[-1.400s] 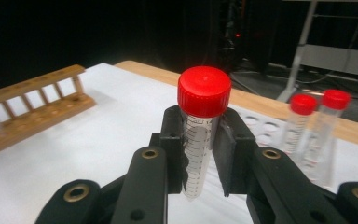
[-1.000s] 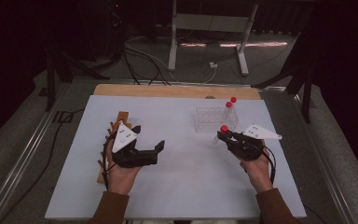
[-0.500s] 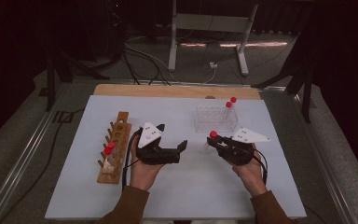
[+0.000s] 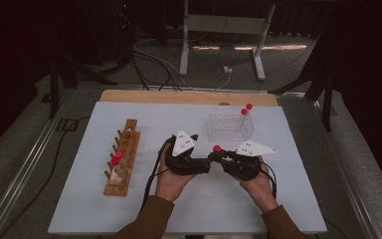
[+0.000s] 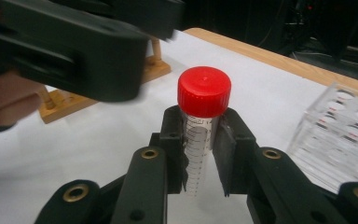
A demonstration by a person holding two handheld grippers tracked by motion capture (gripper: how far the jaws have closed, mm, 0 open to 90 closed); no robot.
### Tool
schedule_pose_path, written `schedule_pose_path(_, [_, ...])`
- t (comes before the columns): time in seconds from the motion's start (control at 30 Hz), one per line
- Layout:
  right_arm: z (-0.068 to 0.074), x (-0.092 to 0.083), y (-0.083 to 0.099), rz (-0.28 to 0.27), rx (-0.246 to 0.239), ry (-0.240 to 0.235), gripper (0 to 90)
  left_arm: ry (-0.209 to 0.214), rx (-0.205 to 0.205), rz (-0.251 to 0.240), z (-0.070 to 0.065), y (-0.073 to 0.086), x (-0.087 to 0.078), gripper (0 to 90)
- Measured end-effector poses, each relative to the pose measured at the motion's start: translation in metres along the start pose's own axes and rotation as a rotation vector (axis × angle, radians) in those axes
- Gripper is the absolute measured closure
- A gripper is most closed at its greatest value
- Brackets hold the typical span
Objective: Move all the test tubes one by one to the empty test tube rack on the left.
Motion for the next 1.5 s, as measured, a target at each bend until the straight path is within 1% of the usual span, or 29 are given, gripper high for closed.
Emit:
schedule_pose_path(0.17, [0.005,0.003,-0.001,0.005,-0.009,-0.016,74.3,0.050,0.011,0.002,-0.007,0.001,0.005,49.1])
schedule_pose_path(0.2, [0.005,0.003,-0.001,0.006,-0.010,-0.018,74.3,0.054,0.017,0.007,-0.008,0.001,0.006,52.8])
schedule_pose_path(0.27, [0.006,0.004,-0.001,0.006,-0.013,-0.021,74.3,0.052,0.020,0.017,-0.009,0.002,0.008,59.0])
schedule_pose_path(0.33, [0.007,0.004,-0.001,0.007,-0.013,-0.025,74.3,0.048,0.029,0.030,-0.009,0.003,0.010,61.8])
schedule_pose_path(0.37, [0.007,0.004,0.000,0.009,-0.013,-0.025,74.3,0.055,0.027,0.033,-0.010,0.003,0.010,63.3])
schedule_pose_path(0.47, [0.007,0.005,0.000,0.009,-0.010,-0.027,74.3,0.061,0.029,0.032,-0.011,0.003,0.010,69.6])
schedule_pose_path(0.57, [0.006,0.004,0.000,0.008,-0.008,-0.030,74.1,0.054,0.034,0.028,-0.011,0.003,0.009,70.8])
schedule_pose_path(0.63, [0.006,0.004,0.000,0.004,-0.008,-0.034,73.4,0.051,0.029,0.024,-0.011,0.002,0.009,71.1])
schedule_pose_path(0.7, [0.006,0.003,-0.001,-0.003,-0.008,-0.038,65.7,0.044,0.023,0.021,-0.008,0.002,0.008,71.2])
schedule_pose_path(0.77, [0.005,0.003,0.000,-0.003,-0.004,-0.054,57.8,0.038,0.018,0.019,-0.006,0.001,0.007,71.2])
schedule_pose_path(0.87, [0.002,0.002,0.001,-0.004,0.018,-0.065,46.3,0.027,0.013,0.016,-0.001,-0.001,0.005,71.3])
schedule_pose_path(0.97, [-0.004,0.000,0.002,-0.013,0.045,-0.052,32.6,0.021,0.005,0.012,0.003,-0.002,0.002,71.2])
schedule_pose_path(1.03, [-0.008,-0.002,0.003,-0.017,0.047,-0.035,28.5,0.022,-0.001,0.007,0.007,-0.003,0.000,71.2])
schedule_pose_path(1.1, [-0.012,-0.005,0.004,-0.024,0.055,-0.021,22.4,0.023,-0.007,0.001,0.010,-0.005,-0.003,71.2])
schedule_pose_path(1.17, [-0.017,-0.008,0.004,-0.027,0.066,0.004,15.6,0.021,-0.010,-0.005,0.014,-0.006,-0.006,71.2])
schedule_pose_path(1.3, [-0.026,-0.013,0.007,-0.026,0.082,0.037,13.5,0.012,-0.015,-0.014,0.022,-0.009,-0.013,71.2])
schedule_pose_path(1.5, [-0.032,-0.016,0.010,-0.025,0.093,0.055,7.9,-0.008,-0.026,-0.032,0.036,-0.013,-0.025,71.1])
Point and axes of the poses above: each handheld gripper's, and its own axes: x roughly forward along the jaws, y roughly out of its underside, z roughly to its left, the point moved 6 cm from there along x, roughly forward along the jaws, and after that the axes turned 9 degrees about -y, right-handed, at the moved point
